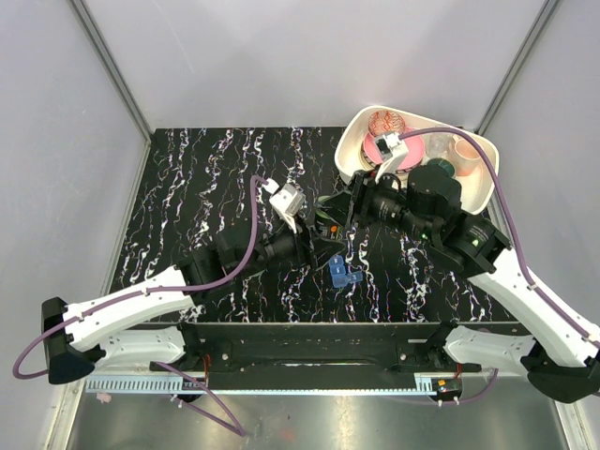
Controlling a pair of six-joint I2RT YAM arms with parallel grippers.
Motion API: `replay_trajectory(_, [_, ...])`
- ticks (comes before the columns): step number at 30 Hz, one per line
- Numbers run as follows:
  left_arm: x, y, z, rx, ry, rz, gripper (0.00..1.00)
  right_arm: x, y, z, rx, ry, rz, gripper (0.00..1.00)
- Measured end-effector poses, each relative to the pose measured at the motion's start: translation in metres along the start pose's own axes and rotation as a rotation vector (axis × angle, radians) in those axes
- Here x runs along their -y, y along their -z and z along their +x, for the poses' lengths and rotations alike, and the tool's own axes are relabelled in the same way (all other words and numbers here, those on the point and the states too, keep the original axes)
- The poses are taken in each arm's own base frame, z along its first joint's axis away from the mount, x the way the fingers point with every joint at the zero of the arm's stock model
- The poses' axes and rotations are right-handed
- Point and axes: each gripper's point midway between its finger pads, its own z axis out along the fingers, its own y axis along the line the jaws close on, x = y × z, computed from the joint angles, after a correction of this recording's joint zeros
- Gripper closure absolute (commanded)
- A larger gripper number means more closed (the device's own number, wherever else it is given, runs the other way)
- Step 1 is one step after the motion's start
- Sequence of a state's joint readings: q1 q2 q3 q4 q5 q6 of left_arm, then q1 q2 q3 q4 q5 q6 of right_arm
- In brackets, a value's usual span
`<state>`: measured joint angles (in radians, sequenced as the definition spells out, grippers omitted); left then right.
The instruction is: Sort the pills into containers
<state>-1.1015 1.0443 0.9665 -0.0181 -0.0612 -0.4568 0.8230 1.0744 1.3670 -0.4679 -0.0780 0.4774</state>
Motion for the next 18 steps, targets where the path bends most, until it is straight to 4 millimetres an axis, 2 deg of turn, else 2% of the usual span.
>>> replay_trajectory(4, [0.018,0.007,0.004,0.017,0.0,0.127,1.0,-0.012,0.011,0.005,-0.022,0.029,-0.075,0.9])
replay_trajectory(13, [0.069,0.028,-0.006,0.036,-0.034,0.408,1.0,-0.063,0.052,0.0,-0.017,0.143,-0.358,0.88])
replay_trajectory(15, [0.076,0.032,-0.007,0.04,-0.045,0.45,1.0,-0.07,0.06,0.0,-0.017,0.161,-0.398,0.78])
replay_trajectory(16, [0.08,0.033,-0.007,0.041,-0.048,0.467,1.0,-0.073,0.063,0.0,-0.016,0.17,-0.418,0.63])
replay_trajectory(18, [0.085,0.036,-0.007,0.039,-0.055,0.496,1.0,-0.077,0.069,0.001,-0.018,0.182,-0.447,0.51])
